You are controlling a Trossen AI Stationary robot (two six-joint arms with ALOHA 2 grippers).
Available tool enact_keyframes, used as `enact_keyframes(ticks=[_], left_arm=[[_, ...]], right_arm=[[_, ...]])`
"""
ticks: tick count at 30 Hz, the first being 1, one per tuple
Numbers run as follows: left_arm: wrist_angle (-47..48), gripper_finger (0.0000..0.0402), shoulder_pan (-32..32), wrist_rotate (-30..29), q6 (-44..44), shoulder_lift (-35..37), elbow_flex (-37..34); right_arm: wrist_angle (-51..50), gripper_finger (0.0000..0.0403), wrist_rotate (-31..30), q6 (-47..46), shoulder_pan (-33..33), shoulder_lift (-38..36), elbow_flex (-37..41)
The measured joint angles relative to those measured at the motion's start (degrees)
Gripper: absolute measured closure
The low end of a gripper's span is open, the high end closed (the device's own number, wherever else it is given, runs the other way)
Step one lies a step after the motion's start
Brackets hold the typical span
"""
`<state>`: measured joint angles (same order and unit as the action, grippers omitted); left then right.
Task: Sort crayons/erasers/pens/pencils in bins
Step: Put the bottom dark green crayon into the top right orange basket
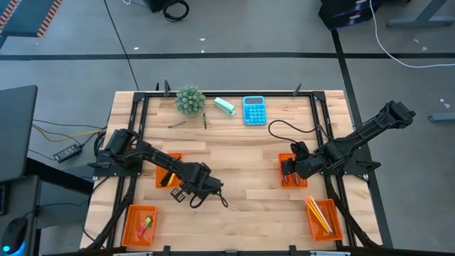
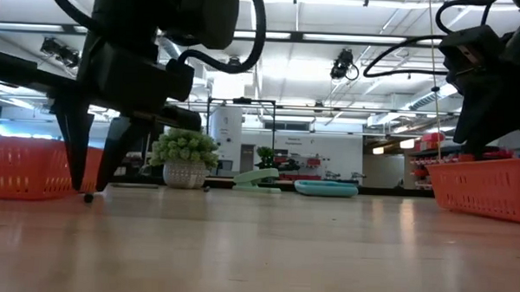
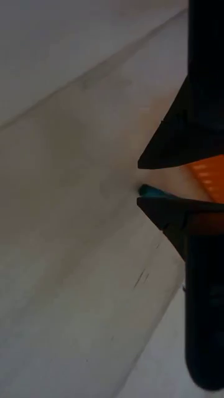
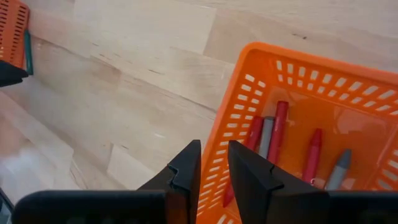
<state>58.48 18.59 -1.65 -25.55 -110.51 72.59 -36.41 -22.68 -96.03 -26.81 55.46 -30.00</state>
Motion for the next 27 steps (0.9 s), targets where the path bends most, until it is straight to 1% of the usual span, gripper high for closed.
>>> enact_keyframes(ticks=[6, 17, 21, 23, 27], left_arm=[[1.3, 0.0308, -1.3, 1.8, -2.2, 0.0, 0.0], [1.3, 0.0312, -4.0, 1.9, -5.2, 0.0, 0.0], [1.8, 0.0308, -4.1, 2.4, -5.6, -0.1, 0.0], [2.9, 0.0308, -3.8, 3.5, -6.2, -0.1, 0.0], [4.9, 0.0308, -2.9, 3.7, -7.1, -0.1, 0.0]], right_arm=[[0.0, 0.0315, 0.0, 0.3, 0.0, 0.0, 0.0], [0.0, 0.0315, 0.0, 0.7, 0.0, 0.0, 0.0], [0.0, 0.0315, 0.0, 0.7, 0.0, 0.0, 0.0], [-0.1, 0.0315, 0.0, 0.7, 0.0, 0.0, 0.0], [-0.1, 0.0315, -0.9, 0.7, 0.0, 0.0, 0.0]])
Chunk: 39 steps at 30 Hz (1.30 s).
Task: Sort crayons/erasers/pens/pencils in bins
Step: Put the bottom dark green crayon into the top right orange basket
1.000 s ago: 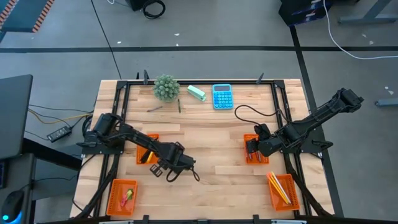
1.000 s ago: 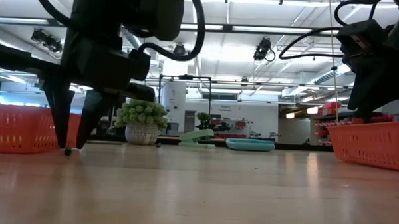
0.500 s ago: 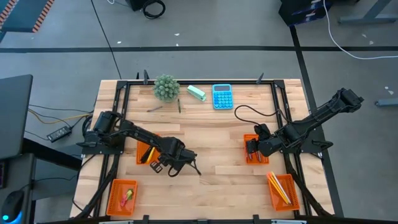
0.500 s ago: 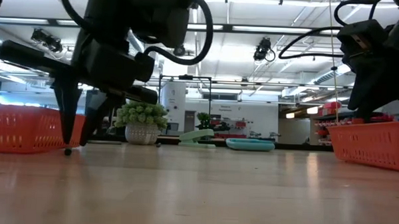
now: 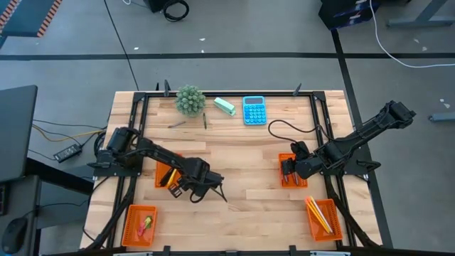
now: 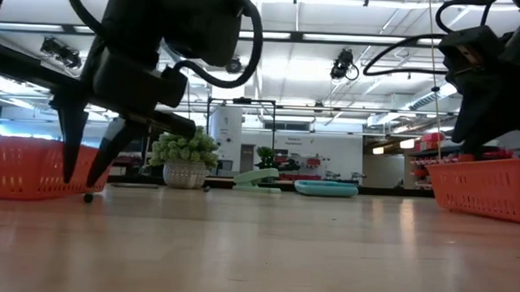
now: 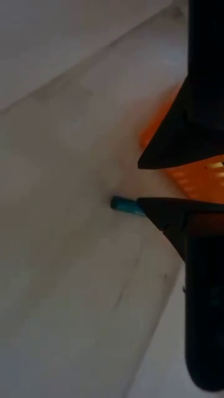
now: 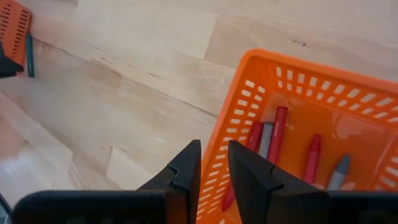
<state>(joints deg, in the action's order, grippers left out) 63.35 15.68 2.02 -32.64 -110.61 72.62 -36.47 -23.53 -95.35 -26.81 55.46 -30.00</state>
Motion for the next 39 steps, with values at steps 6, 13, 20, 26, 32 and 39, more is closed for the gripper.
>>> enact_keyframes(ticks=[6, 13, 20, 26, 32, 39], left_arm=[[-0.4, 0.0312, 0.0, -1.3, 2.4, 0.0, 0.0], [-0.2, 0.0306, 0.0, -3.3, 5.4, 0.0, 0.0], [1.9, 0.0301, 0.0, -4.1, 7.0, -1.1, 0.0], [4.7, 0.0301, 0.6, -4.7, 12.1, -3.8, 0.0], [2.7, 0.0298, 1.0, -6.8, 12.8, -4.0, 0.0], [4.7, 0.0296, 1.0, -7.9, 14.5, -4.0, 0.1]], right_arm=[[0.0, 0.0315, -0.8, 0.0, 0.0, 0.0, 0.0], [0.0, 0.0315, -0.9, 0.0, 0.0, 0.0, 0.0], [0.0, 0.0315, -1.6, -0.3, 0.0, 0.0, 0.0], [0.1, 0.0315, -2.0, -0.5, 0.0, 0.0, 0.0], [0.2, 0.0315, -2.0, -0.6, 0.0, 0.0, 0.0], [0.2, 0.0315, -2.0, -0.7, 0.0, 0.0, 0.0]])
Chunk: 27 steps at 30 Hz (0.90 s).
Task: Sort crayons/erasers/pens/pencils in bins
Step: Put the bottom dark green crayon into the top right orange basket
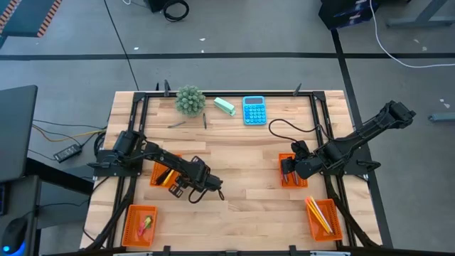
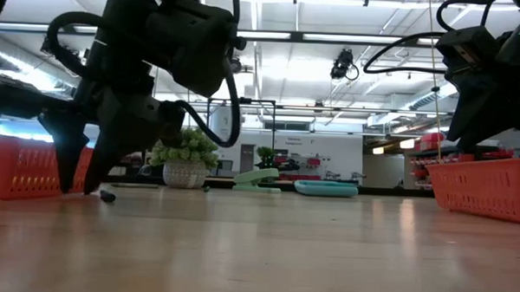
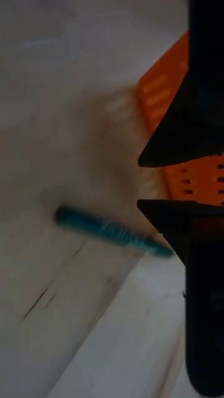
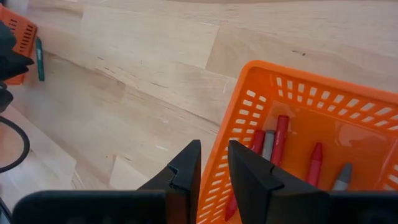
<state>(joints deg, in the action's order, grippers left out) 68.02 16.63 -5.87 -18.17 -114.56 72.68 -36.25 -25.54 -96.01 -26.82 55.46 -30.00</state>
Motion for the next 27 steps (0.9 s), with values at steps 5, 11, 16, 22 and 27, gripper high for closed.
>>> enact_keyframes(ticks=[5, 11, 16, 22, 27], left_arm=[[2.6, 0.0294, -0.1, -0.8, 0.6, 0.0, 0.1], [1.3, 0.0294, -0.2, -4.6, -2.2, 0.0, 0.1], [-0.3, 0.0294, -0.7, -5.6, -5.2, 0.0, 0.2], [-0.1, 0.0294, -1.4, -11.1, -5.2, 0.0, 0.6], [-1.2, 0.0294, -2.1, -11.2, -1.2, 0.1, 3.4]], right_arm=[[0.0, 0.0315, 0.0, 0.0, 0.0, 0.0, 0.0], [0.0, 0.0315, 0.0, 0.2, 0.0, 0.0, 0.0], [0.0, 0.0315, 0.0, 0.2, 0.0, 0.0, 0.0], [0.0, 0.0315, 0.0, 0.2, 0.0, 0.0, 0.0], [0.0, 0.0315, 0.0, 0.2, 0.0, 0.0, 0.0]])
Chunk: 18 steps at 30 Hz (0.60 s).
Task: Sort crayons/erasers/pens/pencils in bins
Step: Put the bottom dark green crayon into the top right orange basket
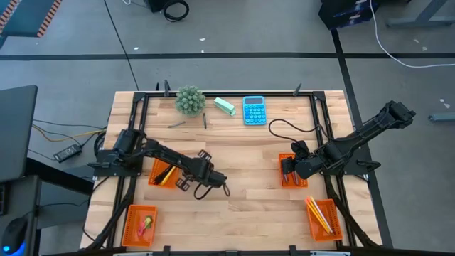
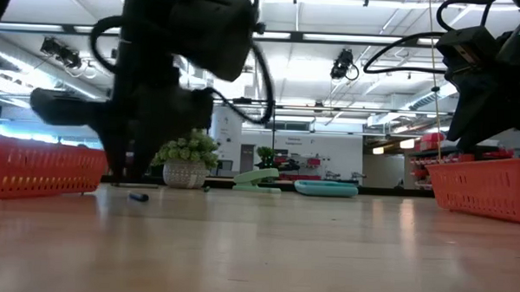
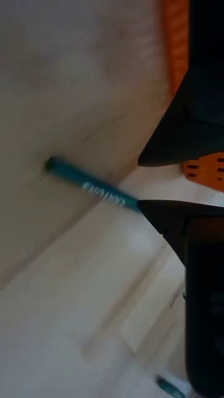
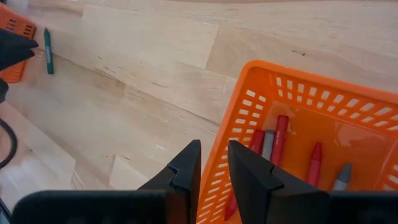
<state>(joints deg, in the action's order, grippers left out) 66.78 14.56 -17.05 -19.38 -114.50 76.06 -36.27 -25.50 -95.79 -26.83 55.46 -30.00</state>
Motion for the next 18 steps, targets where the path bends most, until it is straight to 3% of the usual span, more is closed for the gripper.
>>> enact_keyframes(ticks=[6, 18], left_arm=[[-1.3, 0.0294, -2.5, -0.1, 3.5, 0.1, 2.9], [0.8, 0.0294, -6.6, 0.9, -4.3, 0.1, 2.9]], right_arm=[[0.0, 0.0315, 0.0, -0.1, 0.0, 0.0, 0.0], [2.3, 0.0315, 0.5, -0.2, 0.0, 0.0, 0.0]])
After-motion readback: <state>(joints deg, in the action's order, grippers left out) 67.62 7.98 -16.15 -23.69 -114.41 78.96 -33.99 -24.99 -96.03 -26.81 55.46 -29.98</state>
